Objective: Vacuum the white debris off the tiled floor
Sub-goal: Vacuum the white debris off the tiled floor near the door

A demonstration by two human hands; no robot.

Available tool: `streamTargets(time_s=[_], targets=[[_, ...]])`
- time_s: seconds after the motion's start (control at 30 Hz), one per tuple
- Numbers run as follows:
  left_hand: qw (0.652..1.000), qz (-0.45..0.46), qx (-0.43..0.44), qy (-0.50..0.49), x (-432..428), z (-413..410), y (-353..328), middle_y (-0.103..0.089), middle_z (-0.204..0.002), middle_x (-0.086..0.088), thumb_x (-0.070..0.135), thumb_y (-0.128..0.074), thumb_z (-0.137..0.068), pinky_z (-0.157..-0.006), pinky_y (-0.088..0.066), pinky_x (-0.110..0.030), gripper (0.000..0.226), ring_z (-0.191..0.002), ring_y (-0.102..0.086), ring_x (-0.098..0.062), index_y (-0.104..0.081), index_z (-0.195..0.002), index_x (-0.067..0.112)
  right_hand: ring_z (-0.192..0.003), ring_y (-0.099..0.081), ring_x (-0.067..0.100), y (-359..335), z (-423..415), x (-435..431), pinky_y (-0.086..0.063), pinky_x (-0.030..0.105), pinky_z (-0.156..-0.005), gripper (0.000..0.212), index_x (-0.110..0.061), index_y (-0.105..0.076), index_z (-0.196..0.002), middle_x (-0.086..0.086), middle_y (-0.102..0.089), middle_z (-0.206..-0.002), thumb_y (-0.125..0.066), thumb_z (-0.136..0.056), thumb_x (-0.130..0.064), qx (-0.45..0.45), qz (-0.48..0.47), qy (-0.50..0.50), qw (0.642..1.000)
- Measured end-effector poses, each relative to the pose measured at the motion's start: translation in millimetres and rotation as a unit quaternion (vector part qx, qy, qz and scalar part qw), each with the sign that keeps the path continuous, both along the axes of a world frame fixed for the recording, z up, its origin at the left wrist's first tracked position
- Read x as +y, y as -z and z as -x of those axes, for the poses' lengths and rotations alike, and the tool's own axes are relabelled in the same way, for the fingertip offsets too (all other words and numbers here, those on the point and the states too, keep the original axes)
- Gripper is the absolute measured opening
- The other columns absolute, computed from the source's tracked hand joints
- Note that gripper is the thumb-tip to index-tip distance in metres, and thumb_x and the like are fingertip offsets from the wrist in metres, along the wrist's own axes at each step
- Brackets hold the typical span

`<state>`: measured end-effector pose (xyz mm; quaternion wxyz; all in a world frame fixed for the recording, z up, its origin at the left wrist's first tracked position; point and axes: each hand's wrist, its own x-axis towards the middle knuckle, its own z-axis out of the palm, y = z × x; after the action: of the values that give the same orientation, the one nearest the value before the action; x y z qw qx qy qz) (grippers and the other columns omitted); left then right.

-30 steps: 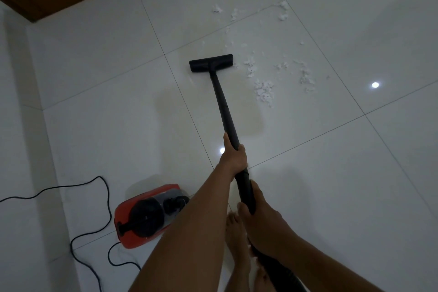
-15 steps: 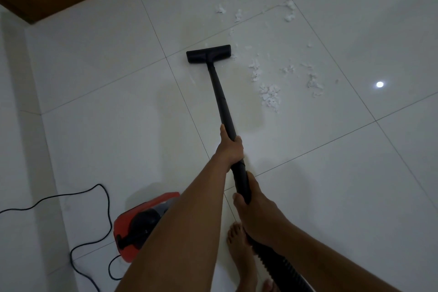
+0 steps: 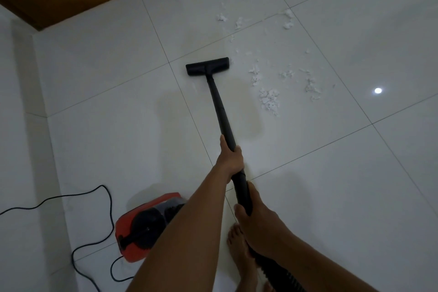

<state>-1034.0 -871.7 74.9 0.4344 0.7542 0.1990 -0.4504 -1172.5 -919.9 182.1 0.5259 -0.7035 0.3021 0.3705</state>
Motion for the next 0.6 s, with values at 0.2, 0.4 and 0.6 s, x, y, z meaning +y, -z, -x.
streamTargets(time_s=[0.2,0.4,0.6], targets=[[1.0,0.004,0.007,-0.006,2.8,45.2,-8.9,-0.061,-0.122,-0.017,0.033,-0.037,-0.105,-0.088,-0.058,-0.047,0.071,-0.075,-0.059,-0.019,0.013,-0.155,0.044,-0.054,-0.061,0.008,-14.6,39.1,3.6,-0.043,0.012,-0.041,0.064,-0.039,0.0,-0.16,-0.002,-0.059,-0.09,-0.037,-0.109,-0.035,0.015,0.024,-0.01,1.0],[1.0,0.021,0.012,0.0,2.1,65.4,-16.0,-0.057,-0.102,-0.013,0.03,-0.034,-0.107,-0.067,-0.056,-0.033,0.07,-0.068,-0.056,-0.016,0.014,-0.156,0.041,-0.055,-0.061,0.008,-24.4,61.2,5.2,-0.041,0.012,-0.039,0.063,-0.039,-0.002,-0.16,0.0,-0.061,-0.091,-0.039,-0.109,-0.035,0.012,0.034,0.005,0.999],[0.999,0.022,0.022,0.01,0.7,65.9,-19.9,-0.058,-0.101,-0.014,0.03,-0.034,-0.107,-0.064,-0.054,-0.031,0.07,-0.07,-0.057,-0.016,0.014,-0.156,0.041,-0.059,-0.063,0.008,-21.4,64.2,6.9,-0.043,0.01,-0.041,0.064,-0.038,-0.002,-0.16,-0.002,-0.06,-0.092,-0.04,-0.109,-0.036,0.005,0.04,0.003,0.999]])
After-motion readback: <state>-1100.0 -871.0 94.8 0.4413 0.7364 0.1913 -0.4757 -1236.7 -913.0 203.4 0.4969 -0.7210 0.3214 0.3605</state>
